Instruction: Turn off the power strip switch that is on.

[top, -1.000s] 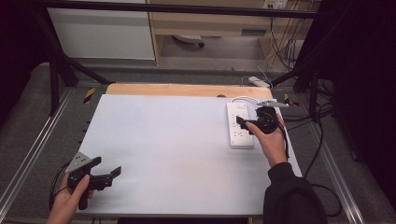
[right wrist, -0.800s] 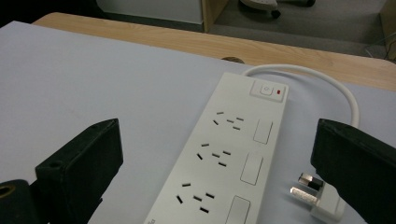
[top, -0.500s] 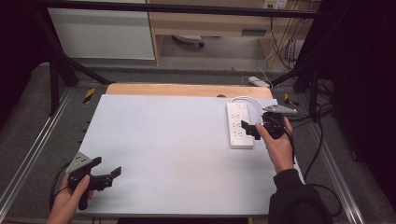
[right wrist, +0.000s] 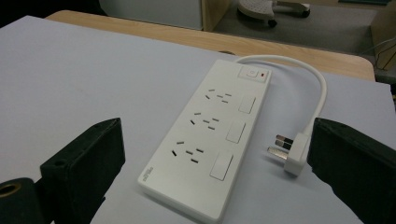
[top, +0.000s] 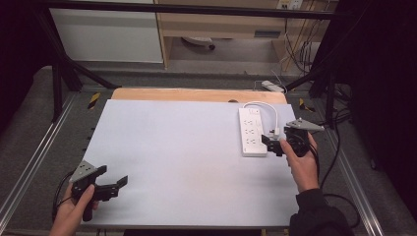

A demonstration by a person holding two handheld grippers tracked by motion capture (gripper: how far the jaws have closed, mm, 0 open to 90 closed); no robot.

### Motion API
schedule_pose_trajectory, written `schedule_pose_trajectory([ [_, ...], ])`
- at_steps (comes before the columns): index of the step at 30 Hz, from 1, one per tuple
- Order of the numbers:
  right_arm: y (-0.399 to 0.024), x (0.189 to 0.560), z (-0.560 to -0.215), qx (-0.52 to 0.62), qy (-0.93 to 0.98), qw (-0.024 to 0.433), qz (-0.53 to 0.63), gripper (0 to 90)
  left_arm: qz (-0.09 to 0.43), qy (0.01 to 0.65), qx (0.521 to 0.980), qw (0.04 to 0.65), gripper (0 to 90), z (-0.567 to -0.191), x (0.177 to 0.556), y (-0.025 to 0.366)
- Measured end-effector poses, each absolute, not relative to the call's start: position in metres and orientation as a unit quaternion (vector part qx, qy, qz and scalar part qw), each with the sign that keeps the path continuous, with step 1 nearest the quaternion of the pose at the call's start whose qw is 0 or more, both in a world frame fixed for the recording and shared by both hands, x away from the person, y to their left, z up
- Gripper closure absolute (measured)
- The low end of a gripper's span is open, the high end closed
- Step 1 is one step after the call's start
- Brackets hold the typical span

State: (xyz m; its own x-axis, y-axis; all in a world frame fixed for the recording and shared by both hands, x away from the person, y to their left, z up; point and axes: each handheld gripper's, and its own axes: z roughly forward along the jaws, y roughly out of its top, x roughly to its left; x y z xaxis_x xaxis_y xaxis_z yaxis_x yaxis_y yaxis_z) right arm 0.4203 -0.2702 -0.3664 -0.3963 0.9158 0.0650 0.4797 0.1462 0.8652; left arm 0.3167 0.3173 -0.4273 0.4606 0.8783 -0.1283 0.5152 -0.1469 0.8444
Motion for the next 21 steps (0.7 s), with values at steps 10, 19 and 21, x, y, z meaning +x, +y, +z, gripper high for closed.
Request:
schedule_pose_trajectory([
  [10, -0.279, 0.4, -0.373, 0.489, 0.707, 0.26, 0.44, 4.5, 0.204, 0.478, 0.729, 0.445, 7.1, -0.427, 0.317, 0.317],
  [19, -0.28, 0.388, -0.381, 0.484, 0.707, 0.267, 0.44, 4.2, 0.205, 0.478, 0.729, 0.446, 7.1, -0.427, 0.316, 0.317],
  [21, -0.28, 0.386, -0.383, 0.483, 0.711, 0.264, 0.438, 4.4, 0.205, 0.478, 0.729, 0.446, 7.1, -0.427, 0.316, 0.317],
])
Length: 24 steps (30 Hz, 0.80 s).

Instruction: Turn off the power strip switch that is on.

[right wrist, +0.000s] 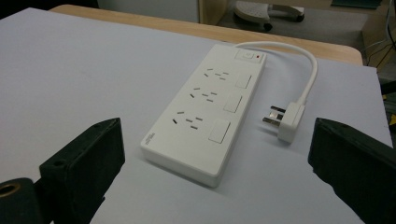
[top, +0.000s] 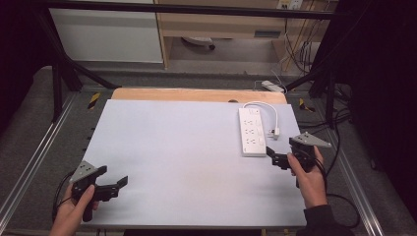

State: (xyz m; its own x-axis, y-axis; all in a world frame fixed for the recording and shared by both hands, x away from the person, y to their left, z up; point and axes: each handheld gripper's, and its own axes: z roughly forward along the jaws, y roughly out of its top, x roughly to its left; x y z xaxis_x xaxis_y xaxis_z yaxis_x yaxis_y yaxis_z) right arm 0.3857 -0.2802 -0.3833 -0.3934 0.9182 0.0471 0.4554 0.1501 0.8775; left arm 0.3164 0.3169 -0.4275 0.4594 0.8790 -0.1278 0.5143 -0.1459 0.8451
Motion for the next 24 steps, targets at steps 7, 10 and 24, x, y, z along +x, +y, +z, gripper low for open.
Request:
schedule_pose_trajectory([
  [7, -0.28, 0.378, -0.394, 0.484, 0.719, 0.254, 0.429, 4.4, 0.204, 0.478, 0.73, 0.445, 7.1, -0.427, 0.316, 0.317],
  [10, -0.28, 0.374, -0.399, 0.486, 0.721, 0.248, 0.427, 4.3, 0.203, 0.478, 0.73, 0.445, 7.1, -0.428, 0.316, 0.317],
  [24, -0.274, 0.364, -0.428, 0.481, 0.728, 0.235, 0.428, 4.5, 0.205, 0.476, 0.73, 0.445, 7.1, -0.428, 0.316, 0.316],
])
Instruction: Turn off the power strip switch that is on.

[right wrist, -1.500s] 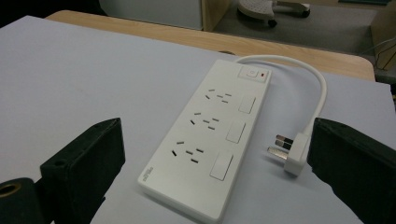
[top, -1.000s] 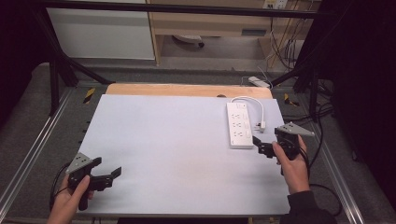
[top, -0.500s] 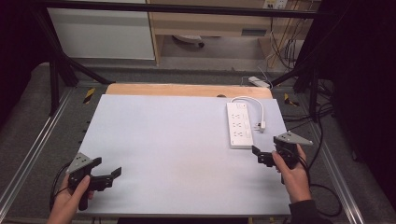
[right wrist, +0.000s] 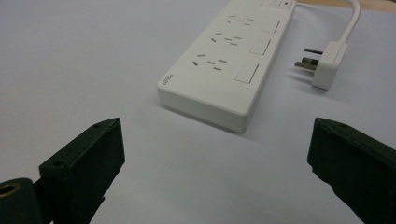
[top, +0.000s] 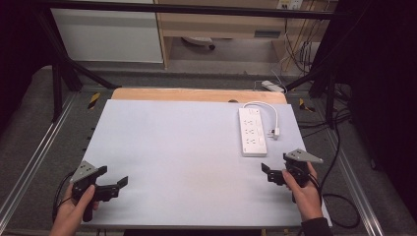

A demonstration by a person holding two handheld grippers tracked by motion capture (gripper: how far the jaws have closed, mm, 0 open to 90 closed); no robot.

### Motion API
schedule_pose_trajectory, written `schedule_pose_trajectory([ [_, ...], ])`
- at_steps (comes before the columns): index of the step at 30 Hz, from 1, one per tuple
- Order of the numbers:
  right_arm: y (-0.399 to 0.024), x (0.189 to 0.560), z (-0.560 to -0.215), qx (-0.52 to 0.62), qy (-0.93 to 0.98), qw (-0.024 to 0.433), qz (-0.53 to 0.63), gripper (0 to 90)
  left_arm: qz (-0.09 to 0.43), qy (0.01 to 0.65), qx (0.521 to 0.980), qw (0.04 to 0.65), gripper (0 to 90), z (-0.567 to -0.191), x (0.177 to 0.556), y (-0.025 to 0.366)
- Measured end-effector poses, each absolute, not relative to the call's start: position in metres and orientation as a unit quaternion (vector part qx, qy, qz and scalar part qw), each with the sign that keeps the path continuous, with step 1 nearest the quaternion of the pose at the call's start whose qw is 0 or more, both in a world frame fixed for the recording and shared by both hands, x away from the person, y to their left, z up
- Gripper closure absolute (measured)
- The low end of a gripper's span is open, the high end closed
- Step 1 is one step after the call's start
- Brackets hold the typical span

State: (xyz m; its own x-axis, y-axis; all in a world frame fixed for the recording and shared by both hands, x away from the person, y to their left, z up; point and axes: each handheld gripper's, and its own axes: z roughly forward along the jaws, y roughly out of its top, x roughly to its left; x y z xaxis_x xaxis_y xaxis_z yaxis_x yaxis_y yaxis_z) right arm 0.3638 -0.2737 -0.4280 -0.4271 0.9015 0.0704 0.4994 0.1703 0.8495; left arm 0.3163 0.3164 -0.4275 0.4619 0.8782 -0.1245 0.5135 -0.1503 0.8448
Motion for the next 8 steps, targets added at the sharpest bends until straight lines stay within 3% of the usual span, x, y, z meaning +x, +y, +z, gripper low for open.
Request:
schedule_pose_trajectory([
  [8, -0.263, 0.364, -0.445, 0.463, 0.748, 0.229, 0.416, 4.5, 0.204, 0.475, 0.731, 0.445, 7.1, -0.427, 0.316, 0.316],
])
